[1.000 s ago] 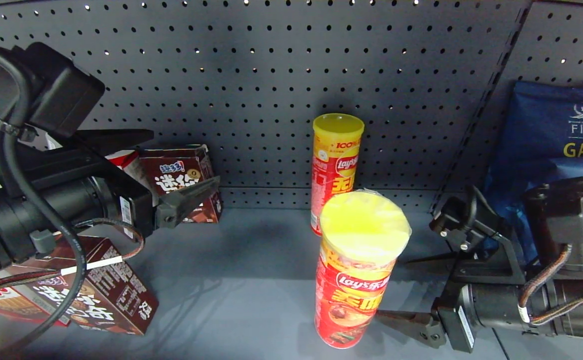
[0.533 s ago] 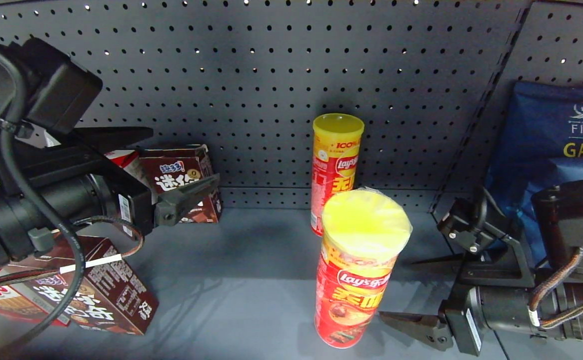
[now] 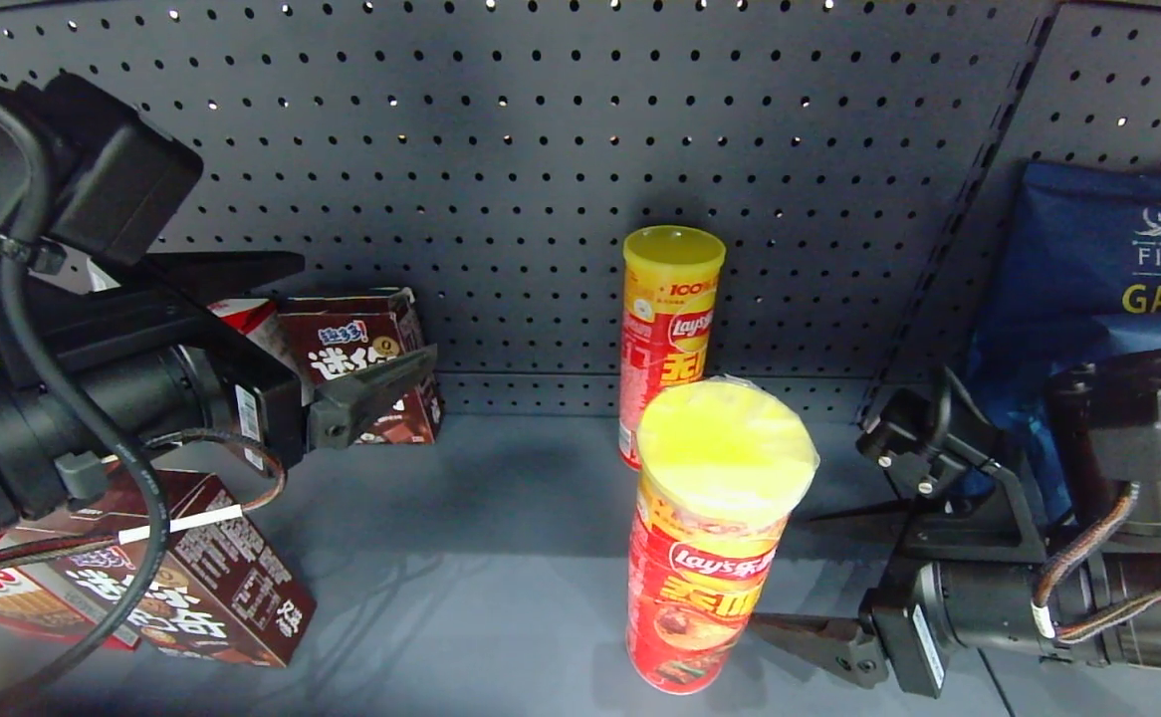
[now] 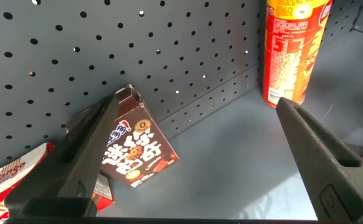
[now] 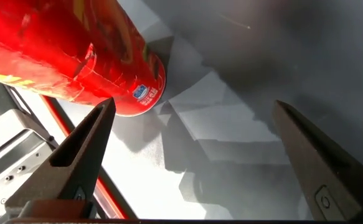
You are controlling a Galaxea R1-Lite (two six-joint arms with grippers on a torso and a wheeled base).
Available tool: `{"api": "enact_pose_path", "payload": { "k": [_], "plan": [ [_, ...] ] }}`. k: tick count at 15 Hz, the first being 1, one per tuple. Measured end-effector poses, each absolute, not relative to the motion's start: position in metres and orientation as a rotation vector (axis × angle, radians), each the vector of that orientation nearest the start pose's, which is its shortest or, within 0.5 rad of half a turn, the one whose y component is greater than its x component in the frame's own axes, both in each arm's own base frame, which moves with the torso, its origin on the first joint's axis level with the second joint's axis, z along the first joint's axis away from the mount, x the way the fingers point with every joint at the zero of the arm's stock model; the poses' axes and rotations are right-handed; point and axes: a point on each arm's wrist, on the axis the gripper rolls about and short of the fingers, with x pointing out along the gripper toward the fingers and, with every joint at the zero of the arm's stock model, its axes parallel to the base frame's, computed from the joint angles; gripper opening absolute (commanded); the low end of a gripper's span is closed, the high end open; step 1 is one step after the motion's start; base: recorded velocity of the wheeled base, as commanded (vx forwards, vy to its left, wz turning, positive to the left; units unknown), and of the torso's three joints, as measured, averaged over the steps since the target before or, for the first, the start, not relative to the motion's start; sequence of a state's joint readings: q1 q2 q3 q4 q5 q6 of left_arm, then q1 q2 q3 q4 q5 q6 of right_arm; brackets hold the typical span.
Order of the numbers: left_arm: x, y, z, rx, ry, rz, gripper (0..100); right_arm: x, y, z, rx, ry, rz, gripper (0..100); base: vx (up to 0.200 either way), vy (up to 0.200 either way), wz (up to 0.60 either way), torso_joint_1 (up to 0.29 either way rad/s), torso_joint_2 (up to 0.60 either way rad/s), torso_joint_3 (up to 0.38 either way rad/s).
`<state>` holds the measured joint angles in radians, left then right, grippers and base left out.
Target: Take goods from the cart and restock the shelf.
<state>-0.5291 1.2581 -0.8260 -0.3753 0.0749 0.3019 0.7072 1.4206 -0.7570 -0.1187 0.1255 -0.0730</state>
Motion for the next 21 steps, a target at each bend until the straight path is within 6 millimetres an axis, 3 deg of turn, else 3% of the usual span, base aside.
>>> {"api": "enact_pose_path", "payload": {
  "k": [21],
  "plan": [
    [0.1736, -0.0996, 0.2732, 0.316, -0.008, -0.46, 100, 0.1726, 0.1534, 0.1863, -0.241, 0.544, 0.837, 100, 0.0, 0.0, 0.0, 0.0, 0.0, 0.0]
  ]
}}
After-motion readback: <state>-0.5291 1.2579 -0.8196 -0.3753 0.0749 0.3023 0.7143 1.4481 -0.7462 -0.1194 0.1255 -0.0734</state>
